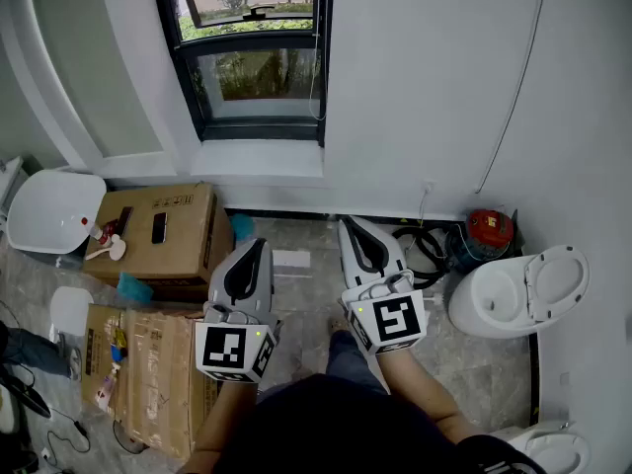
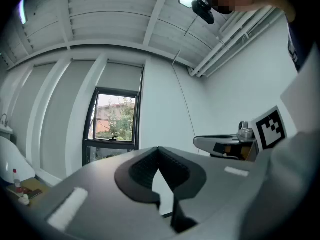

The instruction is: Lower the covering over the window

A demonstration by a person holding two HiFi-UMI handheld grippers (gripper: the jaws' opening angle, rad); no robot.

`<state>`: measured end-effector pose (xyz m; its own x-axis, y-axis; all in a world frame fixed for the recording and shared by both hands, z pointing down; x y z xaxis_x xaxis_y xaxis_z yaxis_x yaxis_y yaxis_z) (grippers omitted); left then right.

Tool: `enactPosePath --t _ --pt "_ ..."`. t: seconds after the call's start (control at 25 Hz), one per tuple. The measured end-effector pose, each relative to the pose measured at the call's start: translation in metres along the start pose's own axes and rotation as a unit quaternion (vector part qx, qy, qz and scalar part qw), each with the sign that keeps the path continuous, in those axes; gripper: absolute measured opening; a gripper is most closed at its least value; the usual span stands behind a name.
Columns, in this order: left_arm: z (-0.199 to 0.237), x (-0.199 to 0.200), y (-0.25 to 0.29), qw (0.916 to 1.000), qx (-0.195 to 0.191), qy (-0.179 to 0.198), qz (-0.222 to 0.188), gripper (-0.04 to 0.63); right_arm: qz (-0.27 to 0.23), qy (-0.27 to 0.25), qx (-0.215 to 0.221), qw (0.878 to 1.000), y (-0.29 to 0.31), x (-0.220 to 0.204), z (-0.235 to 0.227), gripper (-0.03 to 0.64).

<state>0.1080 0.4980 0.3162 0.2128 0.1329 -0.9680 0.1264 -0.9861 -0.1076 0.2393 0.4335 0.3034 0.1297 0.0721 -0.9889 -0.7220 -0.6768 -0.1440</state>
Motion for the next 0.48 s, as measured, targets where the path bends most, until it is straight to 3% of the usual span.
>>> enactPosePath --t 0.28,0.48 --pt "-0.006 -0.018 0.064 0.9998 0.007 -0.008 0.015 0.011 0.005 0.019 -0.017 1.000 0.034 -0.018 -0.061 0.012" --pt "-0.005 -0.029 0.122 0.9996 0.013 -0.009 0.023 0.011 -0.002 0.038 -0.006 0.999 0.070 -0.029 -0.108 0.012"
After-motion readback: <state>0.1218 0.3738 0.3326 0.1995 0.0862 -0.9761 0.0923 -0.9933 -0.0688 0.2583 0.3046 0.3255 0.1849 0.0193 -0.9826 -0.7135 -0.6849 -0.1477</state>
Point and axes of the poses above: the fingertips, and each gripper's own axes: y forward along the fingers, z to its left, x out of its top, the point moved 3 cm from there along -y, backward along the fingers, and after that the axes turned 12 degrees about y, right-handed, at the moved point
